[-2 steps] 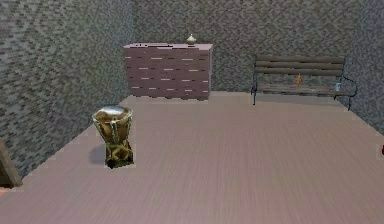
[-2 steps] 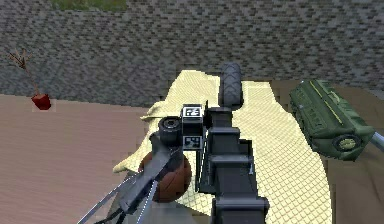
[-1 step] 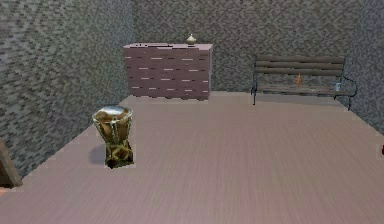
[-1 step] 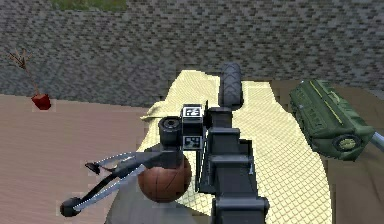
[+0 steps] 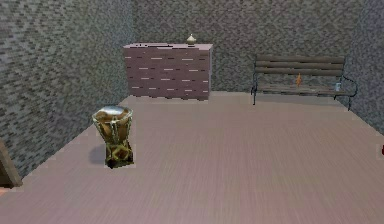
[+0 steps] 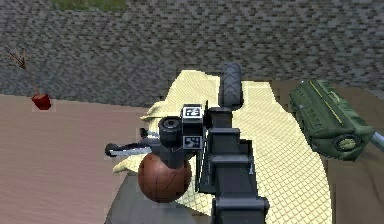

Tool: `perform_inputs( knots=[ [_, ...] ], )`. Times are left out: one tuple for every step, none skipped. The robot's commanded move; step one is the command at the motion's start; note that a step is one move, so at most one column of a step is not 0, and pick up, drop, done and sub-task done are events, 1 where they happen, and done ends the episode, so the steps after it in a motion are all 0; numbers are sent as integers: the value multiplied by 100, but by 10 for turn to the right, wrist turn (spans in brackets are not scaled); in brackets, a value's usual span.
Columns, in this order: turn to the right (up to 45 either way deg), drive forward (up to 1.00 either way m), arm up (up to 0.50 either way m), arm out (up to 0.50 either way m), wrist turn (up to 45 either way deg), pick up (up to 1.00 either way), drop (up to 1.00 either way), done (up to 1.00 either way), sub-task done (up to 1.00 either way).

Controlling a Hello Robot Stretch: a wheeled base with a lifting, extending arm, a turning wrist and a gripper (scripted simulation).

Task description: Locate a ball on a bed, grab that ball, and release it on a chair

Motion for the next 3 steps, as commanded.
perform_inputs(
  knots=[
    [0,0,0,0,210,0,0,0,0],
    [0,0,-30,0,0,0,0,0,0],
    [0,0,0,0,0,100,0,0,0]
  ],
)
